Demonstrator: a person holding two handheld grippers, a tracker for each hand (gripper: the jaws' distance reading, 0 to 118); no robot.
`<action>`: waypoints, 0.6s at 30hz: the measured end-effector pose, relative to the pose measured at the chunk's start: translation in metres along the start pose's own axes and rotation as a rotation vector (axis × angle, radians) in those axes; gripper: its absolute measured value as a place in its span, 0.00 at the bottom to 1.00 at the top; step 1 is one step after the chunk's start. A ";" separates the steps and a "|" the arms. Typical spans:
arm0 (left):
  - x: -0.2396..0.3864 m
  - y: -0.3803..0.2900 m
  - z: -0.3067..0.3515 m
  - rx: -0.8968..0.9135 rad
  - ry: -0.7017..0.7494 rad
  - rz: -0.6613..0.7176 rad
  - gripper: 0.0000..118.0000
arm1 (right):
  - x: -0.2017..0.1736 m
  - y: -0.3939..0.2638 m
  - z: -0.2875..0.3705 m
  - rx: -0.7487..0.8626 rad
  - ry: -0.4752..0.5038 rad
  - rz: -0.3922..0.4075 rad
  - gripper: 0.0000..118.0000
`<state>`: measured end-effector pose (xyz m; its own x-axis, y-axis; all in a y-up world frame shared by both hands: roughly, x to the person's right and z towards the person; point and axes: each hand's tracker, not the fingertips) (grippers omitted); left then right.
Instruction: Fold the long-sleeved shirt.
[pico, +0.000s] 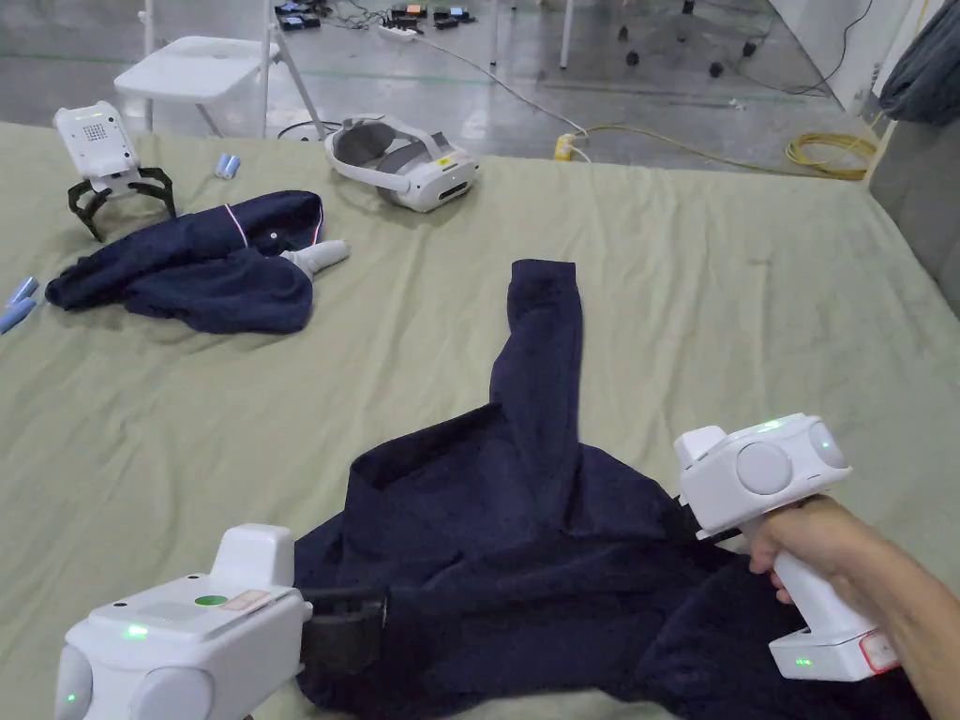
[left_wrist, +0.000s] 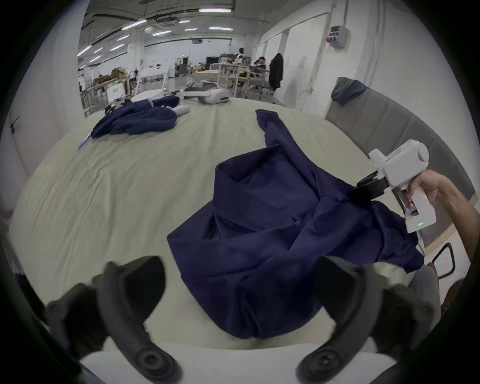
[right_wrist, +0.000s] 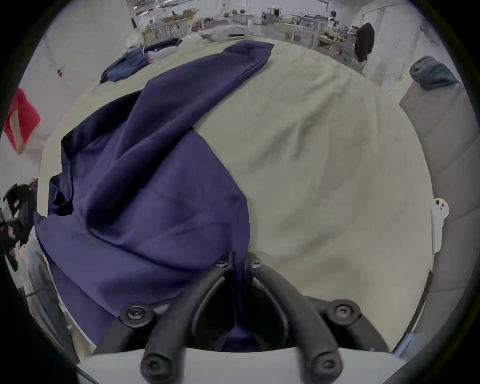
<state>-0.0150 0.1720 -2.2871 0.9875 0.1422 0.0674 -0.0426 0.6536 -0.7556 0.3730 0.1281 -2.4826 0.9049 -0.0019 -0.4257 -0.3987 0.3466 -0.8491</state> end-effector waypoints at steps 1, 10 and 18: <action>-0.002 0.005 -0.011 0.012 -0.023 -0.028 0.83 | -0.002 -0.004 0.003 0.012 0.003 -0.038 0.05; 0.003 0.002 -0.089 -0.206 -0.078 -0.092 0.66 | 0.002 -0.005 0.000 0.024 0.014 -0.067 0.05; 0.030 -0.023 -0.033 -0.003 -0.055 -0.234 0.13 | -0.004 -0.007 0.008 0.036 0.001 -0.070 0.05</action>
<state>0.0208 0.1364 -2.2891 0.9606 0.0270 0.2765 0.1875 0.6711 -0.7173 0.3736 0.1327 -2.4728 0.9304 -0.0280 -0.3656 -0.3285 0.3791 -0.8651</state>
